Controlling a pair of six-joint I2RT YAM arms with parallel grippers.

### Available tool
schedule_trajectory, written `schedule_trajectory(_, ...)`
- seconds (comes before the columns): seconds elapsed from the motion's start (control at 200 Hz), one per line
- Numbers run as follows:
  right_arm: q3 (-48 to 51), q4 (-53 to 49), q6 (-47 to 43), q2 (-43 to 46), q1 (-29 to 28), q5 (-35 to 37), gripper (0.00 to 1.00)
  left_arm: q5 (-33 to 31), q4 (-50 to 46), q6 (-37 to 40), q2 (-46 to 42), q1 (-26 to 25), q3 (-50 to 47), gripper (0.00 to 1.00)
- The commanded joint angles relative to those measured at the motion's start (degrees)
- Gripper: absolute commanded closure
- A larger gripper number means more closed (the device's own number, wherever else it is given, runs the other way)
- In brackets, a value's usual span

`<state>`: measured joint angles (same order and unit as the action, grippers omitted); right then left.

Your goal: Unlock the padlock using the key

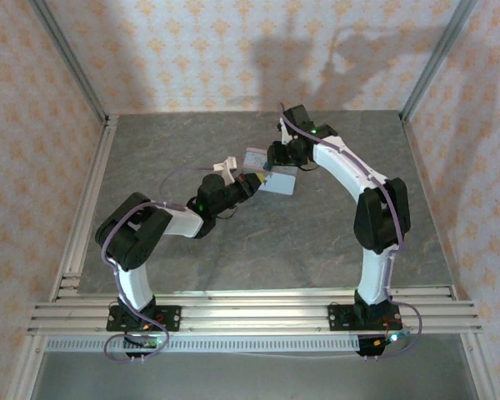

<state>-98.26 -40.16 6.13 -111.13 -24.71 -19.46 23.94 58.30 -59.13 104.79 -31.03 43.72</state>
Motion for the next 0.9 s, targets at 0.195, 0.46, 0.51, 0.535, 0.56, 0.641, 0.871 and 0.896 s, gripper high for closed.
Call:
schedule_trajectory(0.195,2.88,-2.54,-0.07,-1.50,-0.77,0.03,0.58,-2.41,-2.37,-2.86,0.47,0.39,1.91,1.00)
schedule_trajectory(0.46,5.83,-1.63,0.20,-1.20,-1.66,0.12,0.58,-0.92,-1.93,-4.40,1.98,0.49,2.98,1.00)
schedule_trajectory(0.51,6.44,-1.39,0.37,-1.02,-1.75,0.13,0.58,-1.13,-2.14,-4.58,2.08,0.52,3.03,1.00)
schedule_trajectory(0.535,6.79,-1.24,0.46,-1.02,-1.83,0.13,0.58,-1.25,-1.94,-4.67,2.10,0.54,2.91,1.00)
schedule_trajectory(0.56,7.10,-1.16,0.45,-0.96,-1.96,0.14,0.58,-1.27,-1.65,-4.80,2.21,0.56,2.91,1.00)
schedule_trajectory(0.641,8.09,-0.69,0.61,-0.77,-2.17,0.13,0.58,-1.05,-1.33,-5.27,2.43,0.65,3.01,1.00)
schedule_trajectory(0.871,10.16,0.26,0.96,-0.25,-2.36,-0.22,0.61,-1.14,-2.36,-5.90,2.57,0.90,3.81,1.00)
schedule_trajectory(0.896,10.30,0.31,0.99,-0.23,-2.36,-0.30,0.61,-1.09,-2.40,-5.91,2.57,0.90,3.99,1.00)
